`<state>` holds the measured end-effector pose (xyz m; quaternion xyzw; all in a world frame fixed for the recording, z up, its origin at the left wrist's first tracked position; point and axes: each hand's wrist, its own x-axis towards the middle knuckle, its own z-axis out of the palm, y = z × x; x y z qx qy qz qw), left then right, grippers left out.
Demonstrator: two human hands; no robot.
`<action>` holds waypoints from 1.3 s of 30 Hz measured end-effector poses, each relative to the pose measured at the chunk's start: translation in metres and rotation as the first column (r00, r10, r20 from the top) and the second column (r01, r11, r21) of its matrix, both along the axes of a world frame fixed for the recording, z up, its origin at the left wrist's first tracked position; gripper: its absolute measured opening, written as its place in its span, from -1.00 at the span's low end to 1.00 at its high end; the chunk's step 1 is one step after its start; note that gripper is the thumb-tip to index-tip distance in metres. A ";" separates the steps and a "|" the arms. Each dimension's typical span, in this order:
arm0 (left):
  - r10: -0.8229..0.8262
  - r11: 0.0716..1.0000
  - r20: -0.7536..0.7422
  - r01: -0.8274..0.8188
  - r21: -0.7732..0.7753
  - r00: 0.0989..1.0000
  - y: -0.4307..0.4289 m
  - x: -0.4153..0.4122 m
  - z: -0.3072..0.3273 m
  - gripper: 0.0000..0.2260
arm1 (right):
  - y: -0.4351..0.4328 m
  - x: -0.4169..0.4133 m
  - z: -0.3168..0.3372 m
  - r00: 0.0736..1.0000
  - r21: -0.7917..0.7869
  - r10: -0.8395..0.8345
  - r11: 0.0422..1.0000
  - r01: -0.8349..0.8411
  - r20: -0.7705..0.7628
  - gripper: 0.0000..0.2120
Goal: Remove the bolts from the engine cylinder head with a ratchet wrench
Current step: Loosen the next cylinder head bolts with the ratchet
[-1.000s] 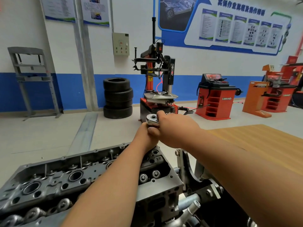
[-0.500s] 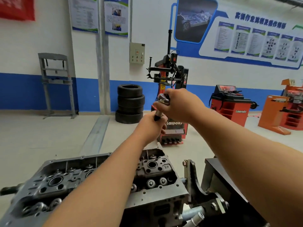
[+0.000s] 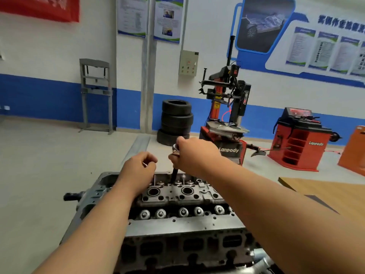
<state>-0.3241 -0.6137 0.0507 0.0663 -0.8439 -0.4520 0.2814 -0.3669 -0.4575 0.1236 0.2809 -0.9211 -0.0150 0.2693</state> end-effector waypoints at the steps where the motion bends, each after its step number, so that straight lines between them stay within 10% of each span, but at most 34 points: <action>1: -0.006 1.000 -0.004 0.006 0.009 1.000 0.000 -0.003 0.000 -0.81 | -0.003 -0.002 0.000 1.000 0.010 0.001 1.000 -0.001 0.003 -0.68; 9: 0.157 0.980 -0.074 -0.146 0.135 0.985 -0.013 -0.007 0.002 -0.81 | -0.021 -0.004 0.019 1.000 0.046 0.013 0.999 -0.014 0.016 -0.74; 18: -0.037 0.999 0.020 0.036 0.027 0.999 -0.007 -0.001 -0.002 -0.86 | -0.010 -0.004 0.008 0.981 0.070 -0.077 0.995 0.066 0.176 -0.71; 27: -0.203 0.969 0.152 0.221 -0.107 0.967 0.001 0.004 -0.004 -0.86 | -0.015 -0.008 0.014 0.982 0.210 0.172 0.960 -0.184 0.076 -0.63; 36: -0.131 0.966 0.203 0.171 -0.192 0.970 0.018 -0.005 0.003 -0.92 | -0.042 0.009 -0.004 0.963 0.014 -0.052 0.999 0.050 0.263 -0.77; 39: -0.156 0.984 0.162 0.167 -0.062 0.974 0.013 -0.006 0.001 -0.90 | -0.029 0.002 -0.006 0.994 -0.035 0.040 0.999 -0.037 0.099 -0.69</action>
